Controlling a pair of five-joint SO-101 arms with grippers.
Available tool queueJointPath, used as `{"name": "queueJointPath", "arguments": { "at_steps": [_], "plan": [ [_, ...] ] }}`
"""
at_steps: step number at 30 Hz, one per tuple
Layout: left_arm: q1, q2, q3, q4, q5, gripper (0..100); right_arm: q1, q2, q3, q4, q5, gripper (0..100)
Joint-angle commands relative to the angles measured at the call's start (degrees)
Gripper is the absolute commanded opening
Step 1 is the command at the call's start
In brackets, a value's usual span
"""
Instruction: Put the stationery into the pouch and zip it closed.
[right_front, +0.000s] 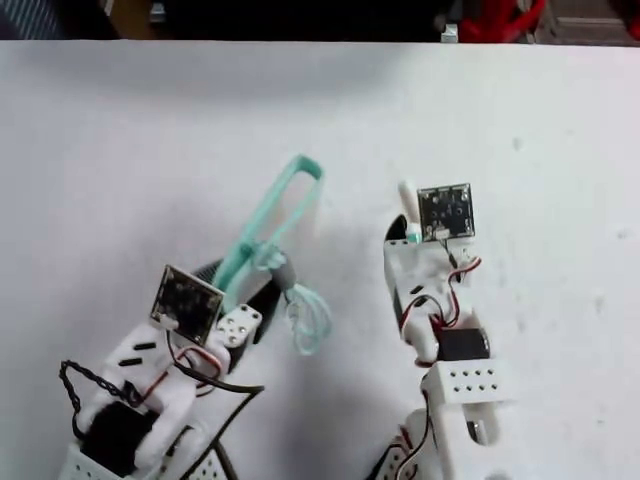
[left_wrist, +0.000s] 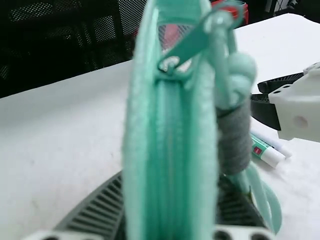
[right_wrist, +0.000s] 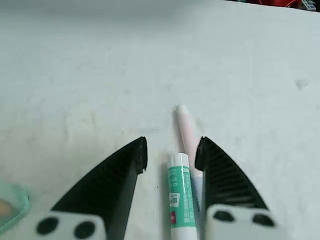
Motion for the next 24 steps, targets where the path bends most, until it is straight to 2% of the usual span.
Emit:
{"name": "queueJointPath", "arguments": {
  "at_steps": [1, 4, 6, 8, 10, 11, 17, 22, 24],
  "plan": [
    [1.0, 0.7, 0.0, -0.1, -0.4, 16, -0.2, -0.8, -0.2, -0.8, 0.5, 4.0],
    [1.0, 0.7, 0.0, -0.1, -0.4, 16, -0.2, -1.2, 1.4, -2.7, 0.4, 13.3],
    [1.0, 0.7, 0.0, -0.1, -0.4, 16, -0.2, -1.2, 2.7, -4.9, 0.6, 15.7],
    [1.0, 0.7, 0.0, 0.0, -0.4, 16, -0.2, -1.2, 3.2, -5.8, 0.7, 10.9],
    [1.0, 0.7, 0.0, 0.0, -0.4, 16, -0.2, -1.2, 3.2, -5.9, 0.8, 1.7],
    [1.0, 0.7, 0.0, 0.0, -0.4, 16, -0.2, -1.2, 3.2, -5.9, 0.8, 1.3],
    [1.0, 0.7, 0.0, 0.0, -0.4, 16, -0.3, -0.8, 3.3, -5.9, 0.4, 13.8],
    [1.0, 0.7, 0.1, -0.1, -0.4, 16, -1.5, -0.8, 3.4, -5.9, 0.7, 2.8],
    [1.0, 0.7, 0.1, -0.1, -0.4, 16, -1.9, -0.8, 3.4, -5.9, 0.8, 2.2]
  ]
}}
